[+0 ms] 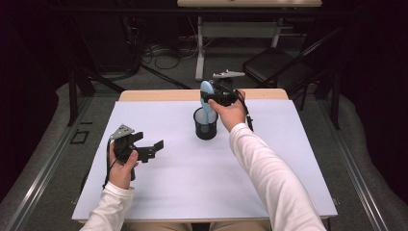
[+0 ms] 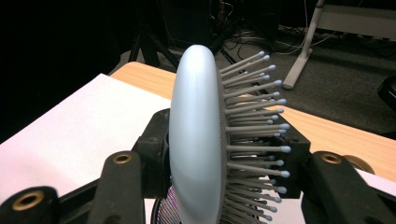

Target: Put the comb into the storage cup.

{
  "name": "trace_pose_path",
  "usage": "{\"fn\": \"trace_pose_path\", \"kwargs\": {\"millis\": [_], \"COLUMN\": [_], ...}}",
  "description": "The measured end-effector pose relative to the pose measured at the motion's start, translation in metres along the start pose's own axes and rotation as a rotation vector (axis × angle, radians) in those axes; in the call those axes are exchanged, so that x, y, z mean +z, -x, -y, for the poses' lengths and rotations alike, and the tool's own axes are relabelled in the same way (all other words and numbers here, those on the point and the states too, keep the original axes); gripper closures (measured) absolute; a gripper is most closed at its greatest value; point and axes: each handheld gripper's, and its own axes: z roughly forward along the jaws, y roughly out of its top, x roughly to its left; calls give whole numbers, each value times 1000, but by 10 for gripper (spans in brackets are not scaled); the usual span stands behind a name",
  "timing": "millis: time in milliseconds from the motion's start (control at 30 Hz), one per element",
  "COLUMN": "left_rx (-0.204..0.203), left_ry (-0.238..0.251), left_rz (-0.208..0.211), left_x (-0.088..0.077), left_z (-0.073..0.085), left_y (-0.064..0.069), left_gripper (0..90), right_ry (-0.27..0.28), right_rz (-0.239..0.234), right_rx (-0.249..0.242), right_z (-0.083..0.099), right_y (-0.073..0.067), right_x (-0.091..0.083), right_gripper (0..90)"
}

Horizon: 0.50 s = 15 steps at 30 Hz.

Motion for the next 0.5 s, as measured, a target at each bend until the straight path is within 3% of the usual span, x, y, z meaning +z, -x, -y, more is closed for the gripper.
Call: {"fn": "trace_pose_path", "kwargs": {"millis": [500], "left_rx": [-1], "left_ry": [-4], "left_rz": [1], "left_x": [1], "left_z": [1], "left_y": [1], "left_gripper": [13], "right_ry": [-8], "right_rz": [12], "right_rx": [-7], "right_z": [6], "right_y": [-1], "right_x": [5], "right_gripper": [493]}}
